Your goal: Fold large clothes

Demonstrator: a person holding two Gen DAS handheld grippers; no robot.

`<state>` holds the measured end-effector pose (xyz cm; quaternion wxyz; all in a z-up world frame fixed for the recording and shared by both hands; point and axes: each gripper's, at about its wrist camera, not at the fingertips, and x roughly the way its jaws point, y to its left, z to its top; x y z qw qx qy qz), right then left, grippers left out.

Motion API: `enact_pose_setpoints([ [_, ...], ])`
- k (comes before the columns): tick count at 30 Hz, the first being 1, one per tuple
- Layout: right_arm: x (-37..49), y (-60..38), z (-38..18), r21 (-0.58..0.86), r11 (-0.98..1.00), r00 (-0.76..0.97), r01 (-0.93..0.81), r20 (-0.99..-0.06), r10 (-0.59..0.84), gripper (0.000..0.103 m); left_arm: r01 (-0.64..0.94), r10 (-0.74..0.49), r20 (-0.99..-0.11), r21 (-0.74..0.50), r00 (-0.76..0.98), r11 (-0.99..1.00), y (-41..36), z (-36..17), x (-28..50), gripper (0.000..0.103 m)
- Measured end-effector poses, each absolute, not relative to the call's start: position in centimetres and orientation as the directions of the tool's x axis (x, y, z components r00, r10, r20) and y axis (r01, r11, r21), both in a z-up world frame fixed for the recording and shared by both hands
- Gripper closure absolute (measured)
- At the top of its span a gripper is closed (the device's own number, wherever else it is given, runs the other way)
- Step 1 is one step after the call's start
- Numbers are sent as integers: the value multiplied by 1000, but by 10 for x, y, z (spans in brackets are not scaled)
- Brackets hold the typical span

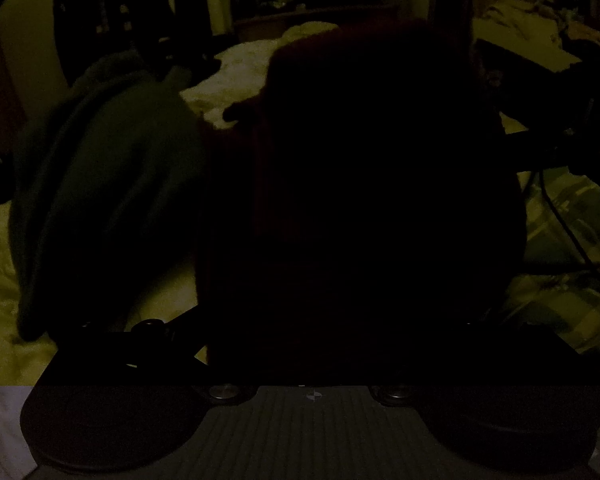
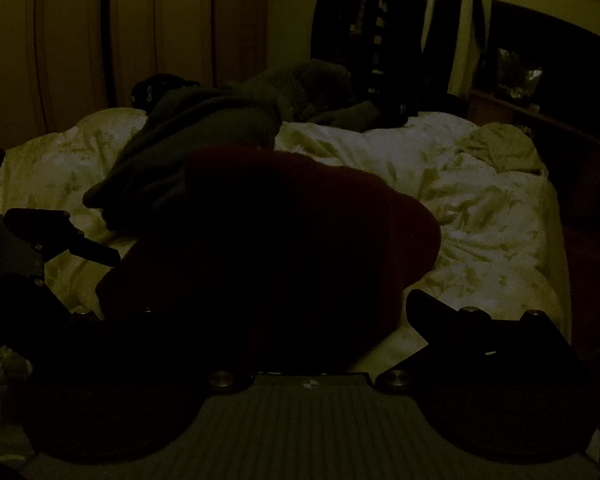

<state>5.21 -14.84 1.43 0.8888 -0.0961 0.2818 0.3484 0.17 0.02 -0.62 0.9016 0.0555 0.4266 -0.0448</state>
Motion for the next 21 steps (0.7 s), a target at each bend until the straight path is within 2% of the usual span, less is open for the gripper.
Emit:
enact_pose_setpoints([
  [6,52,-148,14,33,737,595,-675,-567,570,1,121,-27,-755,70,655,990,5,-5,2,0],
  [13,57,-164,23,94,733,607,-674,-495,622,1,44,-6,-629,46,777,998,34,16,-8,0],
  [15,62,-173,27,128,744,620,-656,-470,628,0,20,-40,-598,-40,801,999,51,23,-9,0],
  [17,71,-183,31,183,754,630,-631,-446,636,0,23,-121,-560,-178,820,984,68,30,-7,0],
  [18,76,-187,32,217,757,632,-616,-438,640,0,49,-188,-530,-264,827,963,76,33,-3,0],
  [21,93,-199,29,333,757,620,-563,-436,653,0,141,-333,-490,-388,806,911,86,31,18,0],
])
